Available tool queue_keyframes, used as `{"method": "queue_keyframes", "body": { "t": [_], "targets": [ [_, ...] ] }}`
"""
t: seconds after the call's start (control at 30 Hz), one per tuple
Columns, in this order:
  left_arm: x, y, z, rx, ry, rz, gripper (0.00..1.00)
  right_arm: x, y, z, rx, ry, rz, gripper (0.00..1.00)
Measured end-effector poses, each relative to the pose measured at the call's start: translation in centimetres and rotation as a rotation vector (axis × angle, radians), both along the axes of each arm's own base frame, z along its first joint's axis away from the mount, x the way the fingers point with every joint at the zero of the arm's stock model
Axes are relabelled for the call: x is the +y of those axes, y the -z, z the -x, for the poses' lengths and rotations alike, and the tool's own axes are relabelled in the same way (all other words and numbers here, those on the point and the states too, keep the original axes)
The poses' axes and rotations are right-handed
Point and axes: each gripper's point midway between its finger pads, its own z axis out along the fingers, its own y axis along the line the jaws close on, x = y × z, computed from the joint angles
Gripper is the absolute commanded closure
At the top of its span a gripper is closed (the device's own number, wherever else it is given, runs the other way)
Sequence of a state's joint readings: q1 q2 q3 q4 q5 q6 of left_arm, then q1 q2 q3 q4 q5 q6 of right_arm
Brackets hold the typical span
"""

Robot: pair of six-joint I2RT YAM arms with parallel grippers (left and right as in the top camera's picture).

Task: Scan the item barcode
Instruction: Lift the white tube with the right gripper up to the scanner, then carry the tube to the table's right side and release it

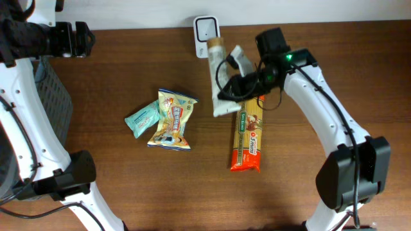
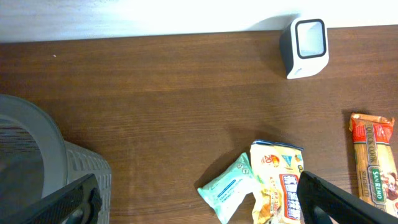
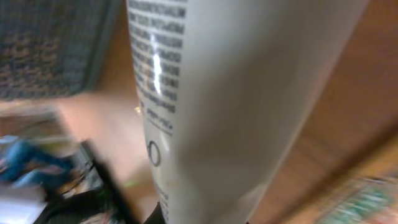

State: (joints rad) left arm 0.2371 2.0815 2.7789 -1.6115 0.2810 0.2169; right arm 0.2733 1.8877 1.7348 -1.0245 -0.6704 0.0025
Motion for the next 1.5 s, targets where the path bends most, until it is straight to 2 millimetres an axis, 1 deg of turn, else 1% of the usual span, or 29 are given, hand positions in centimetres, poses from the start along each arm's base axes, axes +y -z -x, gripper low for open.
{"method": "queue_keyframes", "body": {
  "t": [0.03, 0.07, 0.1, 0.13, 0.17, 0.23, 0.27, 0.3, 0.33, 0.37, 0.4, 0.43, 0.47, 0.53, 0.63, 0.73, 0.77, 0.87, 0.9, 0.93, 1.07, 1.27, 1.47, 1.5],
  "targets": [
    [0.0, 0.0, 0.0, 0.0, 0.0, 0.0, 0.01, -0.3, -1.0, -0.9, -0.047, 0.028, 0.044, 0.96],
    [0.0, 0.0, 0.0, 0.0, 0.0, 0.0, 0.01, -0.6, -2.6, -2.3, -0.125, 0.063, 0.1, 0.96],
    [0.0, 0.0, 0.0, -0.001, 0.0, 0.0, 0.01, -0.9, -3.8, -3.1, -0.175, 0.089, 0.147, 0.96],
    [0.0, 0.0, 0.0, 0.0, 0.0, 0.0, 0.01, -1.0, -6.1, -4.6, -0.271, 0.129, 0.205, 0.96],
    [0.0, 0.0, 0.0, 0.0, 0.0, 0.0, 0.01, -1.1, -7.4, -5.7, -0.33, 0.157, 0.253, 0.96],
    [0.0, 0.0, 0.0, -0.001, 0.0, 0.0, 0.01, -0.7, -9.2, -7.9, -0.438, 0.202, 0.351, 0.96],
    [0.0, 0.0, 0.0, 0.0, 0.0, 0.0, 0.01, -0.5, -9.3, -9.2, -0.483, 0.216, 0.417, 0.96],
    [0.0, 0.0, 0.0, 0.0, 0.0, 0.0, 0.01, -0.2, -8.8, -10.8, -0.537, 0.227, 0.495, 0.96],
    [0.0, 0.0, 0.0, -0.001, 0.0, 0.0, 0.01, -0.2, -7.8, -11.9, -0.567, 0.226, 0.564, 0.96],
    [0.0, 0.0, 0.0, 0.0, 0.0, 0.0, 0.01, -0.2, -6.5, -13.6, -0.62, 0.218, 0.654, 0.96],
    [0.0, 0.0, 0.0, 0.0, 0.0, 0.0, 0.01, -0.3, -4.6, -15.1, -0.654, 0.204, 0.745, 0.96],
    [0.0, 0.0, 0.0, -0.001, 0.0, 0.0, 0.01, -0.4, -3.3, -16.0, -0.668, 0.193, 0.803, 0.96],
    [0.0, 0.0, 0.0, 0.0, 0.0, 0.0, 0.01, -0.4, -1.6, -17.6, -0.703, 0.173, 0.86, 0.96],
    [0.0, 0.0, 0.0, -0.001, 0.0, 0.0, 0.01, -0.5, 1.2, -19.3, -0.737, 0.111, 0.95, 0.96],
    [0.0, 0.0, 0.0, 0.0, 0.0, 0.0, 0.01, -0.4, 4.4, -21.9, -0.802, 0.065, 1.054, 0.96],
    [0.0, 0.0, 0.0, 0.0, 0.0, 0.0, 0.01, -1.0, 6.9, -22.8, -0.806, 0.042, 1.142, 0.96],
    [0.0, 0.0, 0.0, 0.001, 0.0, 0.0, 0.01, -1.5, 8.1, -23.0, -0.797, 0.03, 1.182, 0.96],
    [0.0, 0.0, 0.0, 0.0, 0.0, 0.0, 0.01, -2.6, 11.0, -23.0, -0.756, -0.002, 1.27, 0.96],
    [0.0, 0.0, 0.0, 0.0, 0.0, 0.0, 0.01, -3.0, 11.7, -23.0, -0.745, -0.01, 1.291, 0.96],
    [0.0, 0.0, 0.0, 0.0, 0.0, 0.0, 0.01, -3.2, 12.0, -23.0, -0.74, -0.011, 1.302, 0.96],
    [0.0, 0.0, 0.0, 0.0, 0.0, 0.0, 0.01, -3.9, 11.1, -23.4, -0.761, 0.043, 1.35, 0.96],
    [0.0, 0.0, 0.0, 0.0, 0.0, 0.0, 0.01, -4.9, 10.5, -23.4, -0.758, 0.08, 1.41, 0.96],
    [0.0, 0.0, 0.0, 0.0, 0.0, 0.0, 0.01, -5.1, 10.3, -23.3, -0.753, 0.085, 1.427, 0.96],
    [0.0, 0.0, 0.0, 0.0, 0.0, 0.0, 0.01, -5.1, 10.9, -22.7, -0.724, 0.042, 1.419, 0.96]
  ]
}}
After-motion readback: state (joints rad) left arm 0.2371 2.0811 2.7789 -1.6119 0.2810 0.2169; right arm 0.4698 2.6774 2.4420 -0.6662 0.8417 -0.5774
